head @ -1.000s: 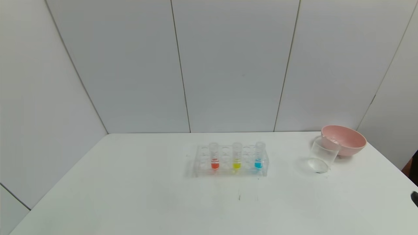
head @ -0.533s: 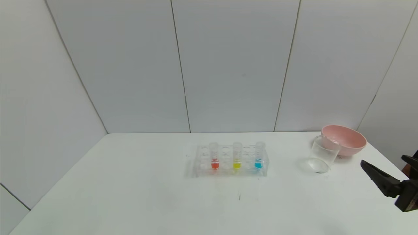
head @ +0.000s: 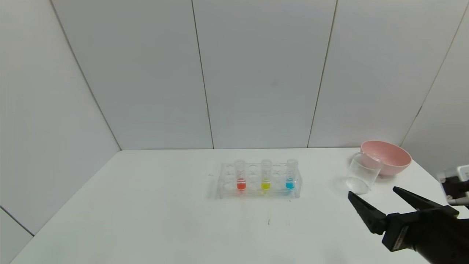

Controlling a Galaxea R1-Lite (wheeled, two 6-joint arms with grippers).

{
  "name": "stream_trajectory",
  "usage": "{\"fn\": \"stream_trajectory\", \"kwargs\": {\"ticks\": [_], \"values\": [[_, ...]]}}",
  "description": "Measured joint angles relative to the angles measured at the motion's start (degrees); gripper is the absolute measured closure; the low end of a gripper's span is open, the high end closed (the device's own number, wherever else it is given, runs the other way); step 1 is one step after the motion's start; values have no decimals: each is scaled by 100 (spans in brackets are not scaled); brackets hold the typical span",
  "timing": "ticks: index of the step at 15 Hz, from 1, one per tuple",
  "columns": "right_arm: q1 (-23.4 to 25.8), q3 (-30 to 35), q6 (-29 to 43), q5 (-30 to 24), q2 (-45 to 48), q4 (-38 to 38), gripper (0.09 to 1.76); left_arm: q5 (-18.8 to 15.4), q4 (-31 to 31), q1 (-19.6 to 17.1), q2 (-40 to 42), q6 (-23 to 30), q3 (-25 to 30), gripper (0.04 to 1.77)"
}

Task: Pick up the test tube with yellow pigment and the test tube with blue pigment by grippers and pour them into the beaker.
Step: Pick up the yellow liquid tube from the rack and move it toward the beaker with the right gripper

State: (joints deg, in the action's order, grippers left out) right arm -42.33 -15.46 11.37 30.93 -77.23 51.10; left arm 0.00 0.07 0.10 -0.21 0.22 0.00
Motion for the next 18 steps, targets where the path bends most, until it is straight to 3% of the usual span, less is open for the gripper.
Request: {"fn": "stream_trajectory", "kwargs": {"ticks": [2, 8, 12, 18], "values": [[-649, -17, 165, 339, -425, 411, 14, 0, 0, 0, 0, 0, 0, 5], [-1462, -127, 228, 755, -2096, 1883, 14, 0, 0, 0, 0, 2, 0, 5], [-1624, -612, 206, 1051, -3382, 2754, 14, 0, 0, 0, 0, 0, 0, 5], [-1354, -1662, -265, 1001, -4345, 2807, 14, 0, 0, 0, 0, 2, 0, 5]]}}
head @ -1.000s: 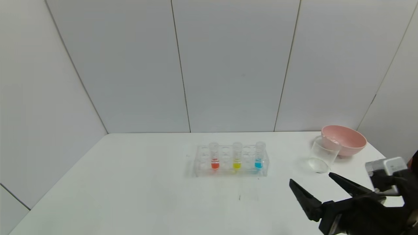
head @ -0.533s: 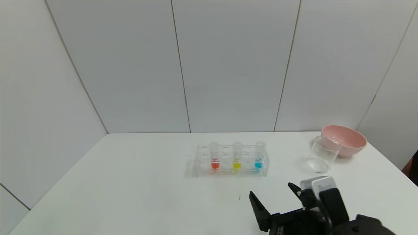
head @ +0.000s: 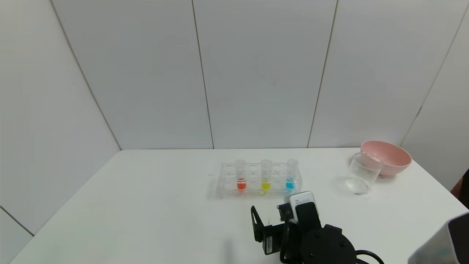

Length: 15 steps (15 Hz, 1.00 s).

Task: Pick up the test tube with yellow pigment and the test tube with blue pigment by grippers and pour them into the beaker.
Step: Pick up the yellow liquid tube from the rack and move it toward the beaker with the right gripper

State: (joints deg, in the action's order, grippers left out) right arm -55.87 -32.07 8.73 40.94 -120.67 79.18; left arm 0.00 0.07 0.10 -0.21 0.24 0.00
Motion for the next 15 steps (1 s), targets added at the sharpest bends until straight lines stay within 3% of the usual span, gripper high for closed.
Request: {"fn": "stream_trajectory", "kwargs": {"ticks": [7, 15], "values": [[629, -1009, -116, -368, -507, -511, 14, 0, 0, 0, 0, 0, 0, 5], [866, -1715, -485, -492, -783, -566, 14, 0, 0, 0, 0, 0, 0, 5]]}}
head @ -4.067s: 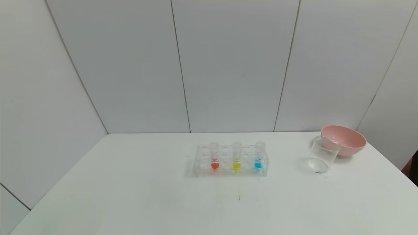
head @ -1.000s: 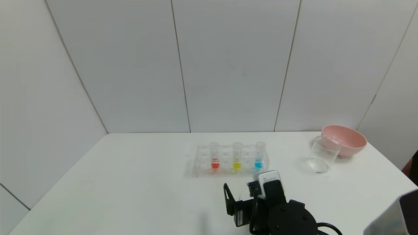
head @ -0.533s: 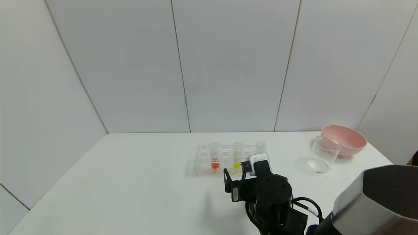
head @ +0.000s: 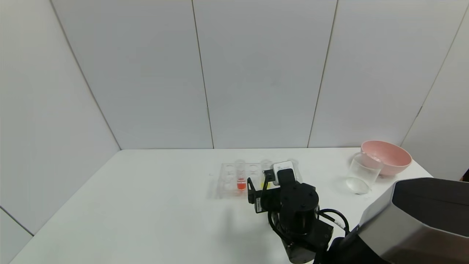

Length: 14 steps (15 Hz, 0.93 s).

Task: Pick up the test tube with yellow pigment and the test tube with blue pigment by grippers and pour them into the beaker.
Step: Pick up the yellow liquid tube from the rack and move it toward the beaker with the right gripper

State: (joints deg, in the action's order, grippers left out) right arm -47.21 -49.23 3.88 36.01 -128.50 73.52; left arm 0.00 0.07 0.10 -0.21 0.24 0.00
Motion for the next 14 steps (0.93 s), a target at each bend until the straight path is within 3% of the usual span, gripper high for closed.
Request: {"fn": "stream_trajectory", "kwargs": {"ticks": [14], "values": [[446, -1051, -174, -178, -636, -329, 14, 0, 0, 0, 0, 0, 0, 5]]}}
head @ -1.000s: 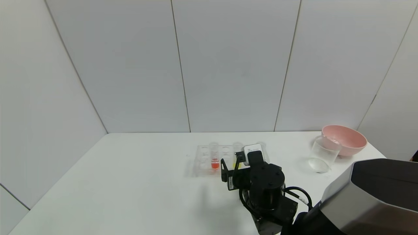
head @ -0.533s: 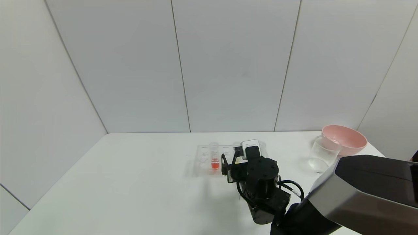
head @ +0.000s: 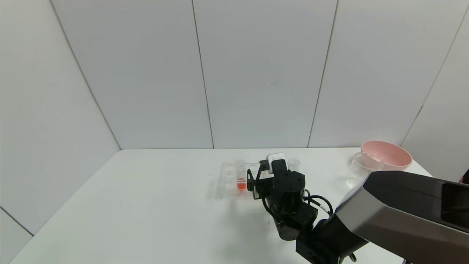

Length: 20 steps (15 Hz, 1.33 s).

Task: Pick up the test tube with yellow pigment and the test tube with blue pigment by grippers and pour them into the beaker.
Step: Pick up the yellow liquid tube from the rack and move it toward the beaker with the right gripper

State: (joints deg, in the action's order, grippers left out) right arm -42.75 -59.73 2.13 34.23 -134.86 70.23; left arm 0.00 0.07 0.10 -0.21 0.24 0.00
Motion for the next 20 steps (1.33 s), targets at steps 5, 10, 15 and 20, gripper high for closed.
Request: {"fn": "stream_trajectory", "kwargs": {"ticks": [5, 10, 15, 20], "values": [[50, -204, -35, -84, -146, -57, 14, 0, 0, -2, 0, 0, 0, 5], [116, -289, -39, -95, -190, -63, 14, 0, 0, 0, 0, 0, 0, 5], [144, -330, -37, -76, -221, -55, 79, 0, 0, 0, 0, 0, 0, 5], [113, -338, -63, -90, -227, -55, 128, 0, -2, 0, 0, 0, 0, 5]]}}
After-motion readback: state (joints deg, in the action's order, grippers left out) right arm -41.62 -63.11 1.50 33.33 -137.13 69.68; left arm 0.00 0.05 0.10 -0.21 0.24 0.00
